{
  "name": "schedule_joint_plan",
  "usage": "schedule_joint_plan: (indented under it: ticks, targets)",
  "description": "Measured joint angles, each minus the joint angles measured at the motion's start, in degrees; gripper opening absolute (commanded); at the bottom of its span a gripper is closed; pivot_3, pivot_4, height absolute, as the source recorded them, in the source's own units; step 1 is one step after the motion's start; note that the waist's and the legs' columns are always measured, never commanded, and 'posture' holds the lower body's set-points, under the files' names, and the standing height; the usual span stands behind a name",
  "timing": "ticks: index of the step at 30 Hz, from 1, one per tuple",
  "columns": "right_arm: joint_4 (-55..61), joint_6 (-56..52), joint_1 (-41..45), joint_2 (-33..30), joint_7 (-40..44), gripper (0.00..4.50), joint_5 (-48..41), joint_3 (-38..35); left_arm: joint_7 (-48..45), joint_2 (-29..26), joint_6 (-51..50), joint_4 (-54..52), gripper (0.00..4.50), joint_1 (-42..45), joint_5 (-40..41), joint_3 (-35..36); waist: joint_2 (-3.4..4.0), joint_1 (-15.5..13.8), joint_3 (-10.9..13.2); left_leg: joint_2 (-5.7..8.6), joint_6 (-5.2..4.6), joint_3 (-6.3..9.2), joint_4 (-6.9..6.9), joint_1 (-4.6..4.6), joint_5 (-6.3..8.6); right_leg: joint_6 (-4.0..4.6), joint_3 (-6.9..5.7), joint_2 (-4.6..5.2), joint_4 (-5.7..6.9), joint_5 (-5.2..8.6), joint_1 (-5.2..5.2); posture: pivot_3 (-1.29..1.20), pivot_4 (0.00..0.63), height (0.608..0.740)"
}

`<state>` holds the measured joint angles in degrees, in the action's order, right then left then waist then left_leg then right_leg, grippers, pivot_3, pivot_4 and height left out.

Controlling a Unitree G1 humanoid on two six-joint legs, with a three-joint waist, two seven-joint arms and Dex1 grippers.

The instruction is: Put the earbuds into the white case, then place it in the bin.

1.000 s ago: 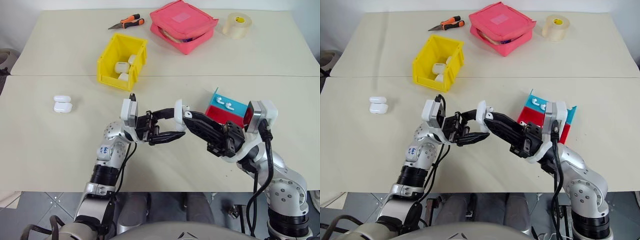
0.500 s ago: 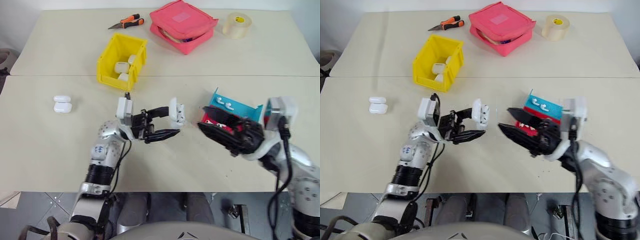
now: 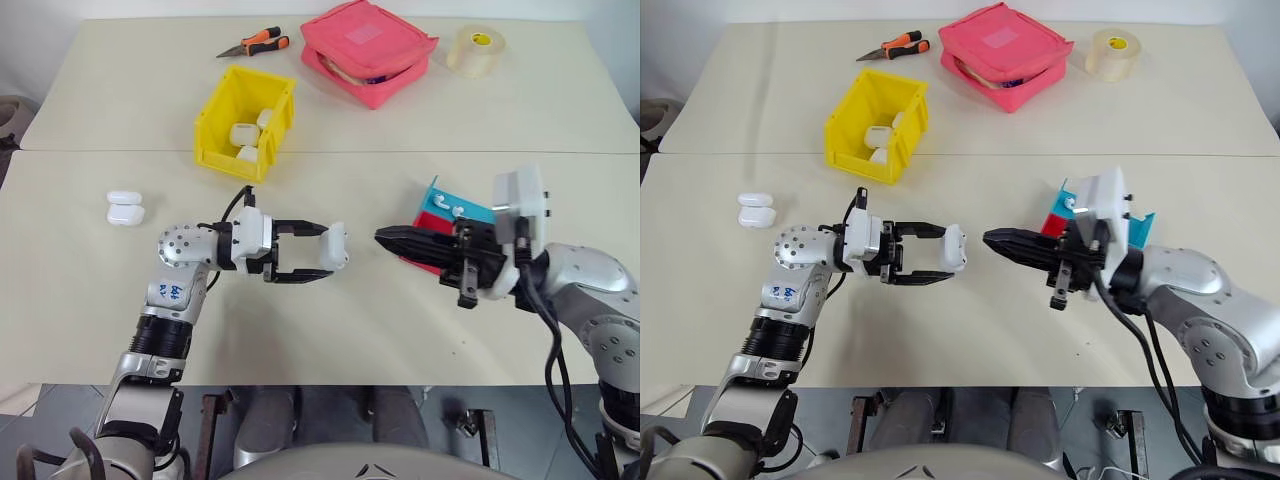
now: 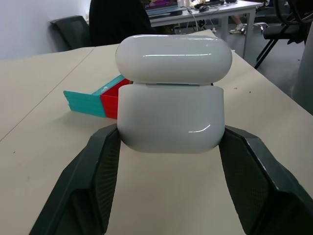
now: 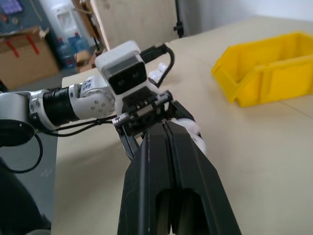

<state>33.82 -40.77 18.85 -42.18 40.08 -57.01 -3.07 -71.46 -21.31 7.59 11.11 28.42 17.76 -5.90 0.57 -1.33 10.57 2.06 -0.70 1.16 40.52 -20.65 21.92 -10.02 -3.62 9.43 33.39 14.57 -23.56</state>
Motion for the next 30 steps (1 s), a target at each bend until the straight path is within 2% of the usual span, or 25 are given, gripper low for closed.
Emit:
schedule_joint_plan:
  ticks: [6, 10, 17, 20, 22, 25, 30]
  targets:
    - [-1.68, -5.33, 8.40, 2.44, -2.20, 0.01, 2.26, 7.29, 1.41, 0.47, -0.21, -1.71, 2.71, -0.20, -0.30, -2.03, 0.00, 0.04, 0.00, 0.00, 0.01, 0.00, 0.01, 0.00, -0.01, 0.00, -0.02, 0.00, 0.02, 0.00, -0.02, 0.00, 0.150, 0.740]
    - [-2.63, -6.64, 8.69, 1.39, -1.65, 0.01, 5.85, 9.33, 1.76, 0.14, -0.47, -1.69, 2.71, -0.76, -0.53, -2.10, 0.00, -0.11, 0.00, 0.02, 0.01, 0.02, 0.00, -0.05, 0.00, 0.00, -0.02, 0.01, 0.01, 0.00, -0.04, 0.00, 0.150, 0.740]
    - [-2.08, -6.48, -2.05, -5.44, 2.44, 0.01, 7.18, 3.15, 3.32, 0.70, -0.35, -1.95, 2.71, -1.71, 0.23, -1.47, -0.01, -0.08, 0.00, 0.00, 0.00, -0.01, 0.01, -0.08, 0.00, -0.01, -0.07, 0.01, 0.00, 0.00, -0.04, 0.00, 0.150, 0.740]
    - [-1.41, -4.27, -7.54, -5.74, 4.41, 0.01, 7.36, -1.08, 4.21, 1.02, -0.44, -2.62, 2.71, -2.25, 1.73, -0.09, -0.02, -0.10, 0.01, -0.01, 0.00, -0.01, 0.01, -0.07, 0.00, -0.01, -0.07, 0.01, 0.01, 0.00, -0.04, 0.00, 0.150, 0.740]
    - [-1.09, -0.94, -11.15, -3.47, 4.83, 0.01, 7.27, -5.80, 5.80, 1.13, -0.82, -3.90, 2.71, -3.35, 3.43, 2.01, -0.02, -0.02, 0.01, -0.01, 0.00, -0.03, 0.01, -0.05, 0.00, -0.01, -0.06, 0.01, 0.01, -0.01, -0.04, 0.00, 0.150, 0.740]
    - [-0.44, 3.58, -15.80, 0.03, 5.01, 0.55, 6.17, -12.46, 10.54, 1.32, -3.00, -5.75, 2.71, -5.66, 5.85, 6.05, -0.03, -0.07, 0.01, -0.03, 0.00, -0.02, 0.00, -0.02, 0.00, -0.02, -0.05, 0.01, 0.03, -0.01, -0.03, 0.00, 0.150, 0.740]
    - [0.93, 11.93, -22.22, 3.89, 6.62, 2.25, 8.78, -16.92, 24.56, 1.21, -10.76, -9.49, 2.71, -10.19, 8.62, 15.12, -0.06, -0.07, 0.01, -0.02, 0.01, -0.02, 0.00, 0.03, 0.00, -0.03, -0.01, 0.01, 0.05, -0.02, 0.01, 0.00, 0.150, 0.740]
